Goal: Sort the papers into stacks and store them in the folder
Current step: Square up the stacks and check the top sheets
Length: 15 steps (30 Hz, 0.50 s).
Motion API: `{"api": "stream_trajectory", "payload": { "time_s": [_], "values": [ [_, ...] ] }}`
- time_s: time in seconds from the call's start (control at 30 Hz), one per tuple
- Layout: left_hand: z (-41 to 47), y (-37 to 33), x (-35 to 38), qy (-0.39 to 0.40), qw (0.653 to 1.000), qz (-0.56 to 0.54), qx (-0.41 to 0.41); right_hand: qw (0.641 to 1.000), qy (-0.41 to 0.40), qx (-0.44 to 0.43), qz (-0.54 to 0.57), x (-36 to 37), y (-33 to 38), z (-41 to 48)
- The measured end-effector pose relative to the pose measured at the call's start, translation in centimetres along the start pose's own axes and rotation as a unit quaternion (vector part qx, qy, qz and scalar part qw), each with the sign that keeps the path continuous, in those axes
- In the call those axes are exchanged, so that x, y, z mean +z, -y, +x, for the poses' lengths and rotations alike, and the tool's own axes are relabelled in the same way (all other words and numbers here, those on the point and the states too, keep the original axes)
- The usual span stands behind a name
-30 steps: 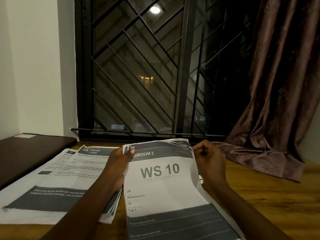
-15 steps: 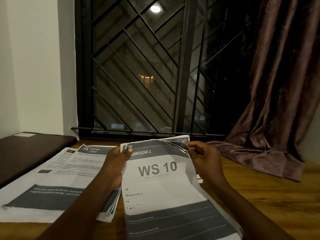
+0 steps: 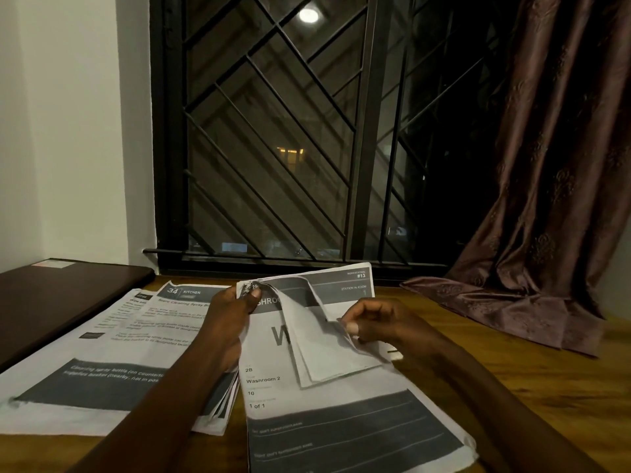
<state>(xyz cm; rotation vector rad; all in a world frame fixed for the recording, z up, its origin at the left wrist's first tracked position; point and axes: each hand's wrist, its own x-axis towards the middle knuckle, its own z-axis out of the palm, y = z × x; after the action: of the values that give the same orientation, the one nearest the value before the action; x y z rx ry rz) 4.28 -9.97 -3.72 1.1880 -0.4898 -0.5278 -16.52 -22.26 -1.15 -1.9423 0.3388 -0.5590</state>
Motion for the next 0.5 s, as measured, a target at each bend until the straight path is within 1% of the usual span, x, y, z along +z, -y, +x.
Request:
{"api": "stream_trajectory", "payload": {
  "time_s": [0.03, 0.07, 0.1, 0.13, 0.17, 0.23, 0.3, 0.33, 0.4, 0.47, 0.5],
  "values": [
    [0.0, 0.0, 0.0, 0.006, 1.0, -0.003, -0.003, 0.999, -0.035, 0.002, 0.014, 0.1, 0.0, 0.1],
    [-0.1, 0.0, 0.0, 0.012, 1.0, -0.005, -0.007, 0.996, -0.089, 0.004, 0.021, 0.2, -0.2, 0.2],
    [-0.1, -0.1, 0.1, 0.015, 1.0, -0.005, -0.012, 0.989, -0.147, 0.009, 0.029, 0.3, -0.3, 0.3],
    [-0.2, -0.1, 0.1, 0.015, 1.0, -0.004, -0.016, 0.981, -0.184, 0.014, 0.057, 0.1, -0.5, 0.5],
    [-0.2, -0.2, 0.2, 0.013, 1.0, -0.003, -0.017, 0.974, -0.194, 0.023, 0.117, 0.0, -0.4, 0.7],
    [-0.2, -0.4, 0.4, 0.011, 1.0, -0.001, -0.013, 0.954, -0.185, 0.047, 0.232, -0.5, 0.1, 0.8],
    [-0.4, -0.4, 0.4, 0.013, 1.0, 0.002, -0.013, 0.942, -0.187, 0.075, 0.269, -0.7, 0.7, 0.7],
    [-0.5, -0.4, 0.4, 0.015, 1.0, 0.003, -0.012, 0.946, -0.193, 0.076, 0.25, -0.6, 0.6, 0.7],
    [-0.5, -0.4, 0.2, 0.025, 1.0, 0.003, -0.013, 0.96, -0.25, 0.036, 0.12, -0.4, -0.4, 0.9],
    [-0.5, -0.4, 0.1, 0.029, 0.999, 0.005, -0.015, 0.949, -0.316, -0.003, -0.009, -0.3, -1.2, 1.0],
    [-0.5, -0.4, 0.1, 0.028, 0.999, 0.007, -0.014, 0.939, -0.339, -0.011, -0.055, -0.4, -1.5, 1.1]
  ]
}}
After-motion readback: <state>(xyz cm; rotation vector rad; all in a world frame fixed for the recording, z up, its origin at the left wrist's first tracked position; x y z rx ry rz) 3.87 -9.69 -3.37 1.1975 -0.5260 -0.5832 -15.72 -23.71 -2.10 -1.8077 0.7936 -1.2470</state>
